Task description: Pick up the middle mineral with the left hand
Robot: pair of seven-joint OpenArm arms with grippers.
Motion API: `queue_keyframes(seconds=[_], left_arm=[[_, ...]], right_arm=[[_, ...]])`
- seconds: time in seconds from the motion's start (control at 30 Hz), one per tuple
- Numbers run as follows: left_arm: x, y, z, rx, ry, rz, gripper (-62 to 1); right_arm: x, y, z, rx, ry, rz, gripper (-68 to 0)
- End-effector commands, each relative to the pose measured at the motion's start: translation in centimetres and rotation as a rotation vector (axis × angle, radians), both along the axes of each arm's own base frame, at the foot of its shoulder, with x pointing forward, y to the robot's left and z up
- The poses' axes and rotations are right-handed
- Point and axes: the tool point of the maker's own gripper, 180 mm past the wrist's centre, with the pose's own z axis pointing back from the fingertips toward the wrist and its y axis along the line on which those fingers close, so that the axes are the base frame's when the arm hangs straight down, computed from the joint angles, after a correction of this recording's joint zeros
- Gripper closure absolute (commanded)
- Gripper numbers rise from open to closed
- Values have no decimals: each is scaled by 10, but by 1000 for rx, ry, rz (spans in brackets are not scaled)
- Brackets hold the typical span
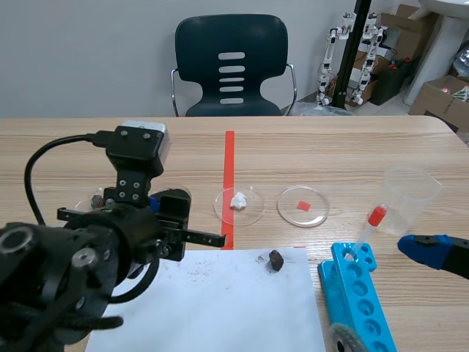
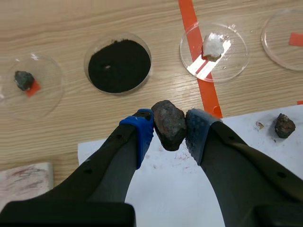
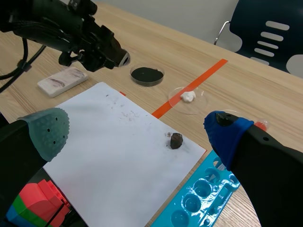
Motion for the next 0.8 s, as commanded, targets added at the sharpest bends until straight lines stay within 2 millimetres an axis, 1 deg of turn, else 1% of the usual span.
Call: queue_keyframes(seconds=[0.0, 0.17, 0.33, 0.4, 0.63, 0.77], left_arm=[[-2, 7, 8, 3, -48, 7, -113], [-15, 27, 26, 15, -143, 14, -113], [-32, 22, 40, 10, -218, -133, -113], [-38, 23, 44, 7, -247, -171, -113], [-57, 36, 53, 0, -327, -242, -113], [-67, 47, 60, 1, -375, -256, -113]], right_arm=[[4, 3, 11, 26, -35, 3, -591], [4, 3, 11, 26, -35, 3, -591], [4, 3, 11, 26, -35, 3, -591], [4, 3, 11, 26, -35, 3, -591], [4, 3, 11, 25, -34, 3, -591], [4, 3, 11, 26, -35, 2, -591]])
